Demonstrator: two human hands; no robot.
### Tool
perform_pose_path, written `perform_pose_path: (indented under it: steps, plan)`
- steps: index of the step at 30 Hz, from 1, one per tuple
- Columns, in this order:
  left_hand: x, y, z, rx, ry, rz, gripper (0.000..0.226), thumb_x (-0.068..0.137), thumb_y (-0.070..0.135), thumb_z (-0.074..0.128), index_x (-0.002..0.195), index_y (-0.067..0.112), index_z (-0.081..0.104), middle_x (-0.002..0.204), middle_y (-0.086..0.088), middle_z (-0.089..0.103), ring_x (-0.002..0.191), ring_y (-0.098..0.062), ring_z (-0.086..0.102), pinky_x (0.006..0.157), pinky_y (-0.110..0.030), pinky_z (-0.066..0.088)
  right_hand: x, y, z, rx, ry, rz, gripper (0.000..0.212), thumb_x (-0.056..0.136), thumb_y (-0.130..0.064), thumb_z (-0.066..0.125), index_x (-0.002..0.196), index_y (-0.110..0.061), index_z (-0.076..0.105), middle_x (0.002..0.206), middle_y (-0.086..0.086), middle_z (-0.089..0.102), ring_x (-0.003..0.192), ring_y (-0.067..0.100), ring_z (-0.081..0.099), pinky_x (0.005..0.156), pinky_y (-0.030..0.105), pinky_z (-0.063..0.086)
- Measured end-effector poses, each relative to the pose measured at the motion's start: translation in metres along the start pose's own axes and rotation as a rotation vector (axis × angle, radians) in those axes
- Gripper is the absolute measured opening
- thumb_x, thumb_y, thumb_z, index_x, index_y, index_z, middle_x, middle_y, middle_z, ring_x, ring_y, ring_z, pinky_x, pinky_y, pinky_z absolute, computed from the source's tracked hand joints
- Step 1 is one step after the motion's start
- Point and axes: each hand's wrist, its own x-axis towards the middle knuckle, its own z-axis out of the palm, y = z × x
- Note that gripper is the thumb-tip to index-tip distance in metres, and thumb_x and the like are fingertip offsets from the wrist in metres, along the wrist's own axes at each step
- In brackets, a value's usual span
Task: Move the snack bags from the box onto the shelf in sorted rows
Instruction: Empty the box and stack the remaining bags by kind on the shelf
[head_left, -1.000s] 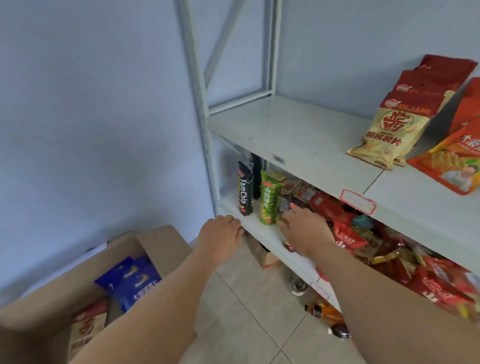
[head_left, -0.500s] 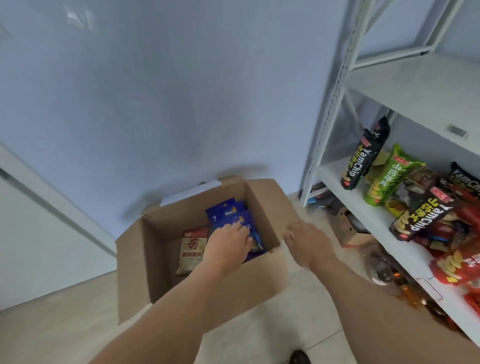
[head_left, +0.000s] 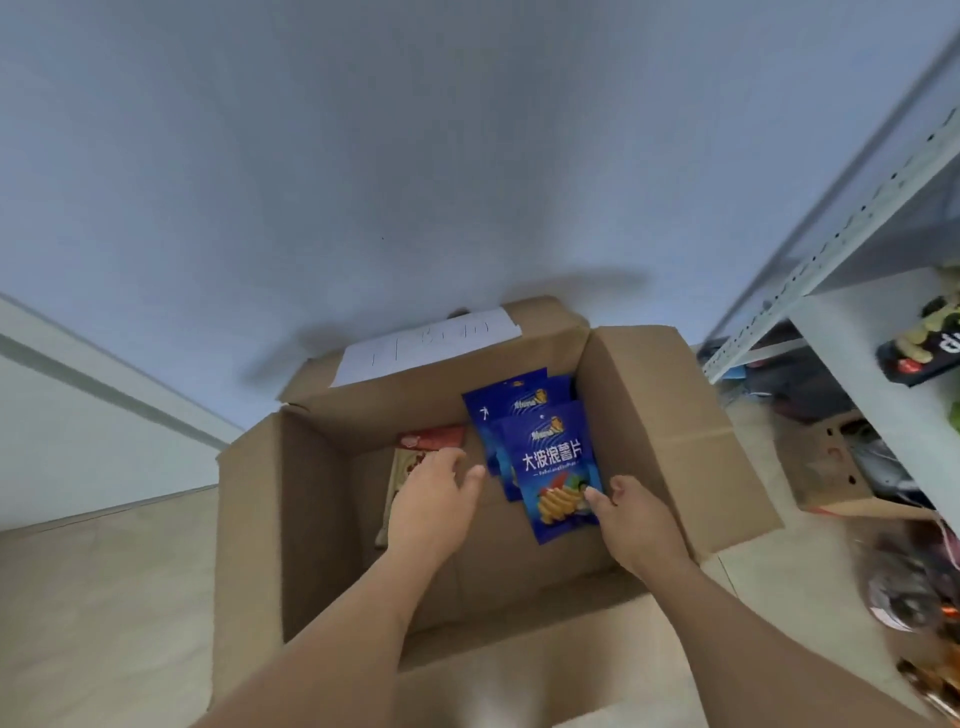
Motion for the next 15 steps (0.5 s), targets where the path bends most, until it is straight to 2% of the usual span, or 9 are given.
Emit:
perform_pose_path:
  steps: [2,6,8,12,15]
  plan:
    - [0.041,-0.014,0.028,-0.117,-0.033,-0.113,0.045,0.100,0.048,0.051,0.137,0.023,0.053,0.132,0.002,0.062,0.116,-0.016,0.059,0.097,-0.036,0.050,0.038,0.009,0.028,0.037,-0.010,0.070,0.053,0.099,-0.046,0.054,0.140,-0.013,0.048,0.129,0.007,0.062,0.114,0.024,0.060,0.085,0.033,0.046]
    - [0.107,-0.038,0.100,-0.347,-0.146,-0.323,0.050,0.100,0.047,0.053,0.142,0.018,0.050,0.139,-0.005,0.058,0.124,-0.024,0.055,0.101,-0.034,0.045,0.109,0.036,0.083,0.113,-0.038,0.174,0.047,0.094,-0.051,0.058,0.130,-0.021,0.053,0.114,0.002,0.063,0.099,0.019,0.062,0.083,0.040,0.054]
    - [0.131,-0.053,0.139,-0.432,-0.190,-0.398,0.056,0.100,0.051,0.052,0.144,0.017,0.048,0.143,-0.005,0.056,0.128,-0.025,0.053,0.100,-0.034,0.041,0.140,0.047,0.107,0.154,-0.044,0.225,0.056,0.090,-0.053,0.062,0.134,-0.021,0.051,0.121,0.005,0.058,0.106,0.024,0.060,0.088,0.043,0.052]
    - [0.167,-0.080,0.190,-0.566,-0.195,-0.463,0.064,0.097,0.059,0.050,0.149,0.023,0.042,0.148,-0.003,0.052,0.134,-0.026,0.048,0.109,-0.041,0.039,0.191,0.066,0.149,0.150,-0.021,0.330,0.082,0.084,-0.053,0.072,0.149,-0.017,0.037,0.144,0.012,0.043,0.127,0.033,0.048,0.101,0.046,0.044]
    - [0.191,-0.092,0.207,-0.628,-0.183,-0.450,0.063,0.098,0.059,0.048,0.151,0.025,0.041,0.150,-0.002,0.050,0.136,-0.024,0.047,0.109,-0.037,0.037,0.211,0.075,0.171,0.171,-0.016,0.374,0.100,0.079,-0.052,0.077,0.157,-0.018,0.023,0.153,0.012,0.035,0.138,0.035,0.038,0.109,0.051,0.040]
